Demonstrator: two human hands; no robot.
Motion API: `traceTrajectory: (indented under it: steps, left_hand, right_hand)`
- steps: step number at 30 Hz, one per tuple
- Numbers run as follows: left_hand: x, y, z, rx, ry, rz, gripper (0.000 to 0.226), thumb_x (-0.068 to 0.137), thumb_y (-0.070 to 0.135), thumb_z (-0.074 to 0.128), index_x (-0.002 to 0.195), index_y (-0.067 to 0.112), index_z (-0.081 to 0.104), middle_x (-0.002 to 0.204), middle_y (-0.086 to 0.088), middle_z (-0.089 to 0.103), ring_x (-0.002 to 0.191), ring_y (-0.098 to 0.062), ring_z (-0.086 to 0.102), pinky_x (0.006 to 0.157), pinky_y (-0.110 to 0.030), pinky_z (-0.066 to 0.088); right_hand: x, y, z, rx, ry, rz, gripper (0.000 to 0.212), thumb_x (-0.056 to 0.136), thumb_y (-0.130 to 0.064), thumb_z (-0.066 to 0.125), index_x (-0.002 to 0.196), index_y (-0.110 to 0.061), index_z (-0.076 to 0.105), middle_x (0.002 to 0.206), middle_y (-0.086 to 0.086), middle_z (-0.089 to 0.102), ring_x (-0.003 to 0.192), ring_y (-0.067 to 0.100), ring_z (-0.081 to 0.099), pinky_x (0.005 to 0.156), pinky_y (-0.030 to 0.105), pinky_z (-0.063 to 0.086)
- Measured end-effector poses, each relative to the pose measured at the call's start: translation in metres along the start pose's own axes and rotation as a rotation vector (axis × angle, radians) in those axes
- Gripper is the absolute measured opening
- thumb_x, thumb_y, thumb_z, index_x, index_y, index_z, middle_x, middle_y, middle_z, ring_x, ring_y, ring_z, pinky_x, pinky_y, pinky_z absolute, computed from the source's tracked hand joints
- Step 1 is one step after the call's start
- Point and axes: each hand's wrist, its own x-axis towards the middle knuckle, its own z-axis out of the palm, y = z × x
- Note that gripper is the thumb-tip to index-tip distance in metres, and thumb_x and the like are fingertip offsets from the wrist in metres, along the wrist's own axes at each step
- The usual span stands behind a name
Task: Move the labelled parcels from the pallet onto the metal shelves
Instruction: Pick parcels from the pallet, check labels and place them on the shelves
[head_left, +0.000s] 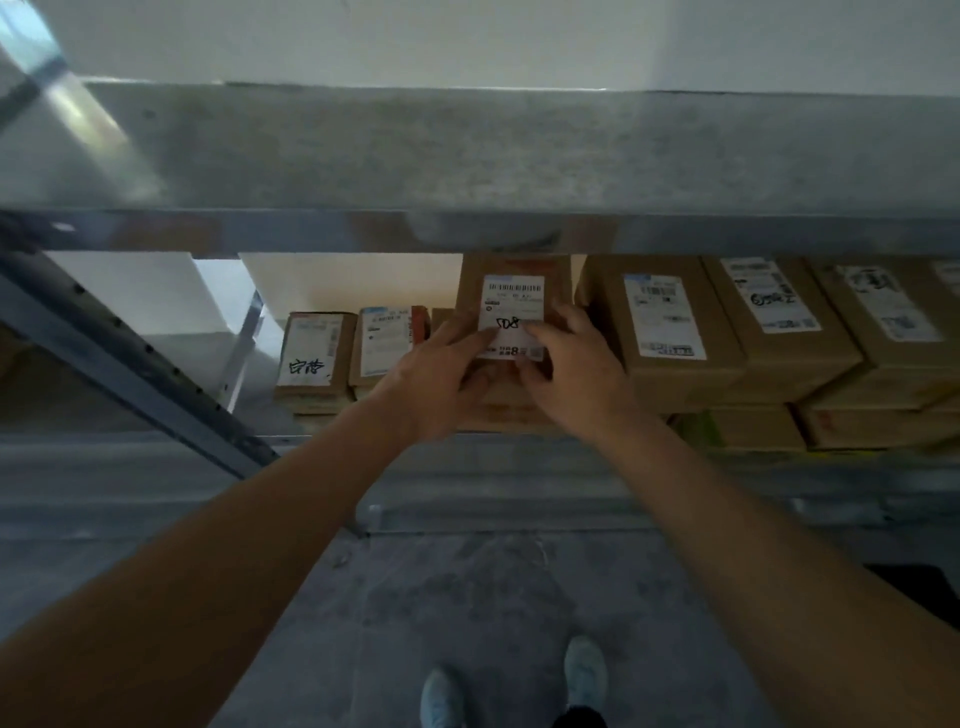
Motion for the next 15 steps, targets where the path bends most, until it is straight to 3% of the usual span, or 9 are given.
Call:
traceTrajectory:
  steps: [2, 4, 10, 15]
  left_hand:
    - [0.002, -0.006, 0.001, -0.039, -0.015, 0.010, 0.056, 0.102, 0.031, 0.057, 0.154, 0.015, 0.043, 0.164, -0.011, 0.031, 0.147, -0.031, 0.037, 0.118, -0.050, 0.037]
    - [0.007, -0.011, 0.003, -0.078, -0.034, 0.008, 0.059, 0.102, 0.033, 0.055, 0.157, 0.019, 0.038, 0.167, -0.006, 0.023, 0.152, -0.026, 0.027, 0.122, -0.048, 0.030]
    - [0.009, -0.010, 0.011, -0.107, -0.046, -0.009, 0.061, 0.104, 0.026, 0.053, 0.160, 0.013, 0.031, 0.170, -0.010, 0.014, 0.156, -0.027, 0.015, 0.126, -0.045, 0.022]
    - [-0.011, 0.005, 0.008, -0.069, -0.044, -0.053, 0.063, 0.107, 0.026, 0.048, 0.161, 0.009, 0.023, 0.171, -0.012, 0.006, 0.158, -0.027, 0.005, 0.128, -0.042, 0.011]
  right_hand:
    - [-0.003, -0.002, -0.001, 0.010, 0.002, 0.026, 0.050, 0.099, -0.032, 0.061, 0.146, -0.017, 0.052, 0.162, 0.004, 0.028, 0.144, 0.022, 0.035, 0.111, 0.023, 0.026]
    - [-0.005, -0.004, -0.003, 0.034, -0.023, 0.049, 0.052, 0.101, -0.032, 0.059, 0.150, -0.017, 0.047, 0.164, 0.001, 0.026, 0.146, 0.017, 0.032, 0.104, 0.017, 0.022]
    - [-0.010, -0.006, -0.002, 0.126, -0.057, 0.062, 0.058, 0.101, -0.034, 0.061, 0.153, -0.016, 0.042, 0.162, -0.001, 0.028, 0.144, 0.013, 0.031, 0.102, 0.013, 0.018]
    - [-0.023, -0.009, -0.004, 0.128, -0.057, 0.017, 0.059, 0.098, -0.034, 0.064, 0.149, -0.010, 0.047, 0.160, 0.003, 0.034, 0.145, 0.018, 0.033, 0.106, 0.018, 0.023]
